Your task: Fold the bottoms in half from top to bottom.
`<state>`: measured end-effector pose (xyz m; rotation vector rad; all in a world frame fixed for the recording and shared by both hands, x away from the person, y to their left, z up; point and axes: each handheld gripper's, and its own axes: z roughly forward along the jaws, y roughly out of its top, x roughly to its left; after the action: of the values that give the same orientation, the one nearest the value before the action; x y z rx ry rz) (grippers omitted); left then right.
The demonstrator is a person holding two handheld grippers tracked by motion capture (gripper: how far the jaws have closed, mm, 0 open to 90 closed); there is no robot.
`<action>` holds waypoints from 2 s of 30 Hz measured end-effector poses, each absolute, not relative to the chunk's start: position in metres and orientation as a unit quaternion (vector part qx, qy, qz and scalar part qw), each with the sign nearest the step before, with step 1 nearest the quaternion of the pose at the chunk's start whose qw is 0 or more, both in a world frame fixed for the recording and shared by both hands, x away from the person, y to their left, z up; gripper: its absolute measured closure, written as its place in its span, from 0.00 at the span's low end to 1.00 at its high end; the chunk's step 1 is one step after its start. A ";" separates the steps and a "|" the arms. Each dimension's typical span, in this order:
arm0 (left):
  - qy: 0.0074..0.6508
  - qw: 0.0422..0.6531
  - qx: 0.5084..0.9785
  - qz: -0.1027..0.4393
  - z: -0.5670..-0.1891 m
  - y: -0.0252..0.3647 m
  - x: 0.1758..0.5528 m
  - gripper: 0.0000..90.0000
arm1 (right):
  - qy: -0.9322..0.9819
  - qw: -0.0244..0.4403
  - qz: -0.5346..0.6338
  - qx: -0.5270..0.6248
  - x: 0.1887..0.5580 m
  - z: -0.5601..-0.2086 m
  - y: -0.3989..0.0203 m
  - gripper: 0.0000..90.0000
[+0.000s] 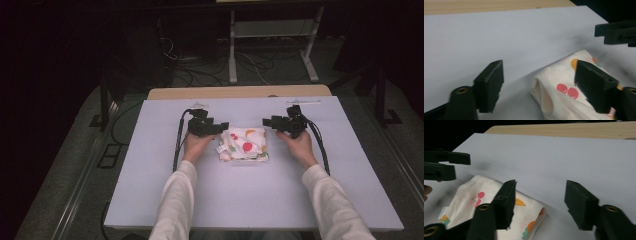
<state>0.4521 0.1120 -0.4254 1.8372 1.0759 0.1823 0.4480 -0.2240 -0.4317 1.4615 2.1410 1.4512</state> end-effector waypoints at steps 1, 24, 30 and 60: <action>0.441 0.481 0.754 0.072 -0.424 0.113 0.452 0.18 | 0.719 0.086 0.487 0.489 0.447 -0.430 -0.225 0.41; 0.420 0.467 0.771 0.103 -0.396 0.141 0.427 0.00 | 0.758 0.081 0.467 0.448 0.422 -0.404 -0.239 0.00; 0.414 0.465 0.774 0.111 -0.394 0.150 0.416 0.00 | 0.762 0.085 0.462 0.445 0.411 -0.403 -0.245 0.00; 0.378 0.481 0.783 0.113 -0.396 0.178 0.367 0.00 | 0.762 0.083 0.458 0.451 0.360 -0.412 -0.269 0.00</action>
<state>0.3670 0.1776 -0.3959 1.9098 0.9214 0.2748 0.3602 -0.2689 -0.4120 1.3456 2.2744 1.3661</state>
